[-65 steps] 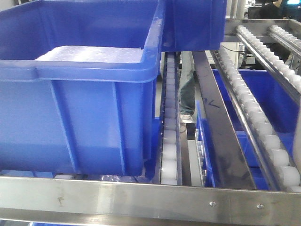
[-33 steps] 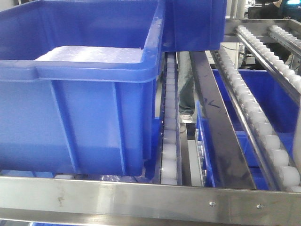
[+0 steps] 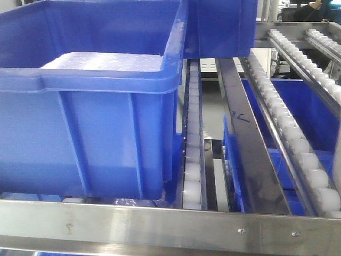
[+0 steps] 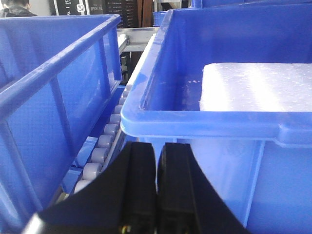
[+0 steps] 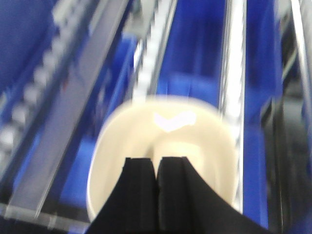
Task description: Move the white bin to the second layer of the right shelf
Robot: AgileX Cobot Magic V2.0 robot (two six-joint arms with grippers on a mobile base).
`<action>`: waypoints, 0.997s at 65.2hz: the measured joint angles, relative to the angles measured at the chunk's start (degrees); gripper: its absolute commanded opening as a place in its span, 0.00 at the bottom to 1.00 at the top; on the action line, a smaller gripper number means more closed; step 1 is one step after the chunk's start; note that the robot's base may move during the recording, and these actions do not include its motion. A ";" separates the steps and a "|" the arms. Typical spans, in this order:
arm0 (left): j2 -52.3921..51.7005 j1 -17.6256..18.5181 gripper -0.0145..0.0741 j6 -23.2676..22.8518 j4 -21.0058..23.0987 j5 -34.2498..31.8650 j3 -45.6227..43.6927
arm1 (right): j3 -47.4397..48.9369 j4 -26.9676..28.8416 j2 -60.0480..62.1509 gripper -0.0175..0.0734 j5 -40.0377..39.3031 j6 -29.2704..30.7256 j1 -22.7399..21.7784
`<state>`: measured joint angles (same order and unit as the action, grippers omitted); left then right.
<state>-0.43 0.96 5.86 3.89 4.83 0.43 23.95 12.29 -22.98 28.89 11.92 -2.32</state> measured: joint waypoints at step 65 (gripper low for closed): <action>0.00 0.00 0.26 0.00 0.00 0.00 0.00 | -25.64 -11.81 23.59 0.26 -24.11 -11.06 1.46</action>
<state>-0.43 0.96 5.86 3.89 4.83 0.43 -1.68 0.48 0.61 4.78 0.85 -0.87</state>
